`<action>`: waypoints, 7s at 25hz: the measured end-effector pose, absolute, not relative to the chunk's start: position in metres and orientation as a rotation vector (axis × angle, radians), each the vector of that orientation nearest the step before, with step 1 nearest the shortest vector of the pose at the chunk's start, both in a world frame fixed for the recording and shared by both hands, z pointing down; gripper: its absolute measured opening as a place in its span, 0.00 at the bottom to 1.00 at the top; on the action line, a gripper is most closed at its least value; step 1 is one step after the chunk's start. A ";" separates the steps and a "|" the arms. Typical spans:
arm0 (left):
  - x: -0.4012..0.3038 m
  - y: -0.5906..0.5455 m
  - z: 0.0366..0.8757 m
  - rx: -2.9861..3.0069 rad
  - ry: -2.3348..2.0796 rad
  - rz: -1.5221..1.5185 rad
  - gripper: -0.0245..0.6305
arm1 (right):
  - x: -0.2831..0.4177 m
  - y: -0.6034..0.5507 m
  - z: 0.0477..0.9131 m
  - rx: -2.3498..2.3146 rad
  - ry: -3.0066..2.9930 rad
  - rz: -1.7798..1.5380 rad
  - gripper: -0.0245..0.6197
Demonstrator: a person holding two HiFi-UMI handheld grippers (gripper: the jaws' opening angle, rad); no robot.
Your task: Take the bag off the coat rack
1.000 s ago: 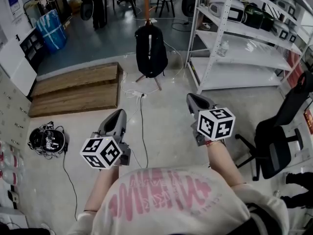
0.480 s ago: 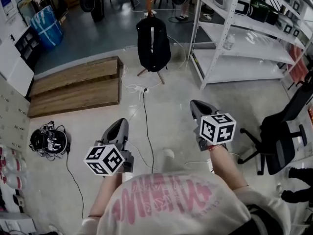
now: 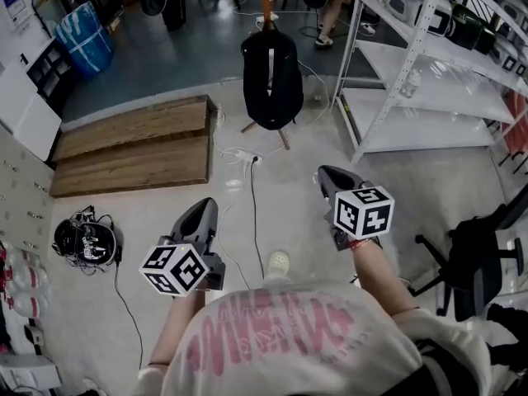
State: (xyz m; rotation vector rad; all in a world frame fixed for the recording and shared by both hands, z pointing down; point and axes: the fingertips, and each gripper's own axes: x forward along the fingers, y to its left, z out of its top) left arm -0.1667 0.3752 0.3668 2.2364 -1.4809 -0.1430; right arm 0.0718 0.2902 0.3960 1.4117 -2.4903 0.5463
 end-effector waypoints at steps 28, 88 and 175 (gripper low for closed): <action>-0.155 0.135 0.375 2.229 -1.417 -0.205 0.04 | 0.117 0.088 0.387 1.628 -2.609 0.777 0.05; -0.143 -0.318 0.414 2.260 -1.369 -0.107 0.04 | 0.066 -0.363 0.444 1.508 -2.471 0.851 0.05; -0.111 -0.466 0.545 2.323 -1.324 0.503 0.41 | 0.022 -0.466 0.560 0.885 -2.290 0.651 0.31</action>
